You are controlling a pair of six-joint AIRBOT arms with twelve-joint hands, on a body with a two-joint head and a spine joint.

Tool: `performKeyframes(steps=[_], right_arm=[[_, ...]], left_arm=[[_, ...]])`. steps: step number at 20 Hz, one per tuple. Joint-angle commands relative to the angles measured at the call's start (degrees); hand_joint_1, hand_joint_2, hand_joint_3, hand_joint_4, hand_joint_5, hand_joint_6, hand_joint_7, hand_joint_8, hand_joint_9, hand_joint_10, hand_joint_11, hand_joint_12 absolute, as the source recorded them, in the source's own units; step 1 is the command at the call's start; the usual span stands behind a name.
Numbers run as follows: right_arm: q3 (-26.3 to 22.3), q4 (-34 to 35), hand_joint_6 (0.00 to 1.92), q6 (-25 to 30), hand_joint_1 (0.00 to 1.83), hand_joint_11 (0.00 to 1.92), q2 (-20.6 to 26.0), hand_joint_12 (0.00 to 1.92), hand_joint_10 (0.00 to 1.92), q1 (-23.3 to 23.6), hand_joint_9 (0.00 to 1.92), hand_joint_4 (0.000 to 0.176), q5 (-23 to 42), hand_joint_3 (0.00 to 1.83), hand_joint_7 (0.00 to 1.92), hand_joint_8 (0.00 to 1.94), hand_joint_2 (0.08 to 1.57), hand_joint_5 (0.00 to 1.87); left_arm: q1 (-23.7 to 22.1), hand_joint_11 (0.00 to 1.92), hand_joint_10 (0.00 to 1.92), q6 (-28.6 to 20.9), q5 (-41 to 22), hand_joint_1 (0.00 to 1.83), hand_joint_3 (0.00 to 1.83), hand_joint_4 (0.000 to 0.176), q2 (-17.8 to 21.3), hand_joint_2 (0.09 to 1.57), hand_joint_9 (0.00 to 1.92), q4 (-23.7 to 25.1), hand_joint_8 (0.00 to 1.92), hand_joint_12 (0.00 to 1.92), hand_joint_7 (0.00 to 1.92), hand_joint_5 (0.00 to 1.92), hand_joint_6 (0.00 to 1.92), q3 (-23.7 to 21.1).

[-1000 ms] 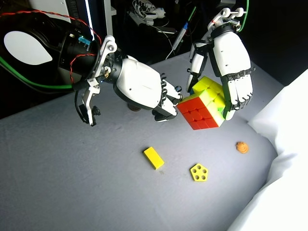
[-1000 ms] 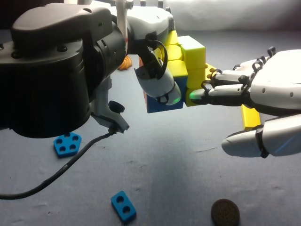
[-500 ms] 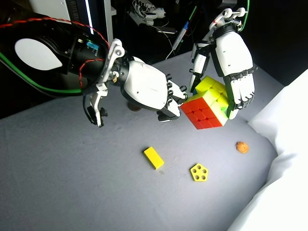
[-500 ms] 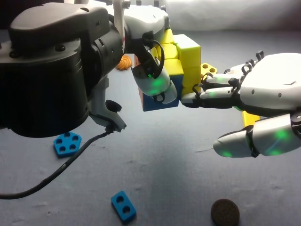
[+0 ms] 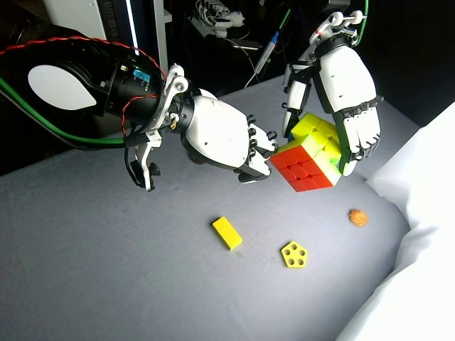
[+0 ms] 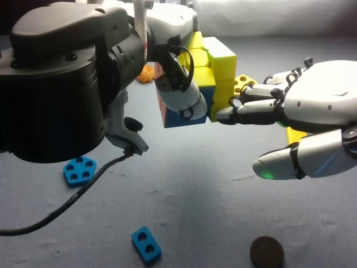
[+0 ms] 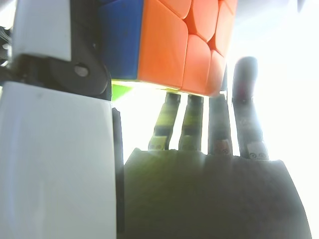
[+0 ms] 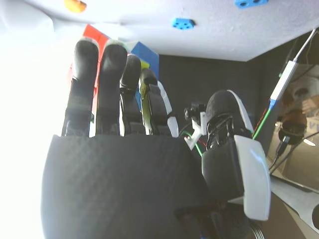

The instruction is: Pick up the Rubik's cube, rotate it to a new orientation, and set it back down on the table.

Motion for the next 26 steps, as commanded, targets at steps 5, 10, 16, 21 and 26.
performKeyframes(steps=[5, 10, 16, 21, 26], right_arm=[[2.10, 1.90, 0.00, -0.04, 0.00, 0.15, -1.20, 1.92, 1.92, 1.45, 0.34, 0.000, 4.06, 0.00, 0.43, 1.52, 1.28, 0.10], [2.37, 1.96, 0.01, -0.04, 0.00, 0.15, -2.01, 1.92, 1.92, 1.59, 0.36, 0.000, 4.05, 0.00, 0.44, 1.51, 1.28, 0.14], [2.37, 2.74, 0.01, 0.01, 0.00, 0.14, -2.11, 1.92, 1.92, 2.29, 0.36, 0.000, 4.05, 0.00, 0.44, 1.53, 1.28, 0.13], [2.35, 4.07, 0.00, 0.19, 0.00, 0.20, -1.57, 1.92, 1.92, 4.04, 0.35, 0.000, 4.96, 0.00, 0.39, 1.54, 1.29, 0.11], [2.32, 4.05, 0.00, -0.15, 0.00, 0.12, -0.85, 1.92, 1.92, 4.05, 0.34, 0.000, 7.03, 0.00, 0.39, 1.55, 1.29, 0.11]], left_arm=[[-0.89, 0.16, 1.63, -1.01, 3.04, 0.99, 0.00, 0.000, 0.24, 1.34, 0.23, 3.45, 1.61, 1.78, 0.22, 0.56, 1.61, -0.36], [-1.05, 0.15, 1.59, -1.01, 3.04, 1.15, 0.00, 0.000, 0.24, 1.16, 0.24, 3.45, 1.56, 1.76, 0.24, 0.23, 1.45, -0.26], [-1.10, 0.14, 1.59, -1.01, 3.01, 1.12, 0.00, 0.000, 0.23, 1.16, 0.22, 3.43, 1.57, 1.76, 0.21, 0.19, 1.49, -0.26], [-1.25, 0.16, 1.59, -1.01, 2.82, 1.13, 0.00, 0.000, 0.23, 1.16, 0.24, 3.37, 1.57, 1.76, 0.21, 0.18, 1.54, -0.21], [-1.36, 0.12, 1.63, -1.01, 2.80, 1.13, 0.00, 0.000, 0.24, 1.16, 0.22, 3.29, 1.59, 1.79, 0.20, 0.18, 1.51, -0.20]])
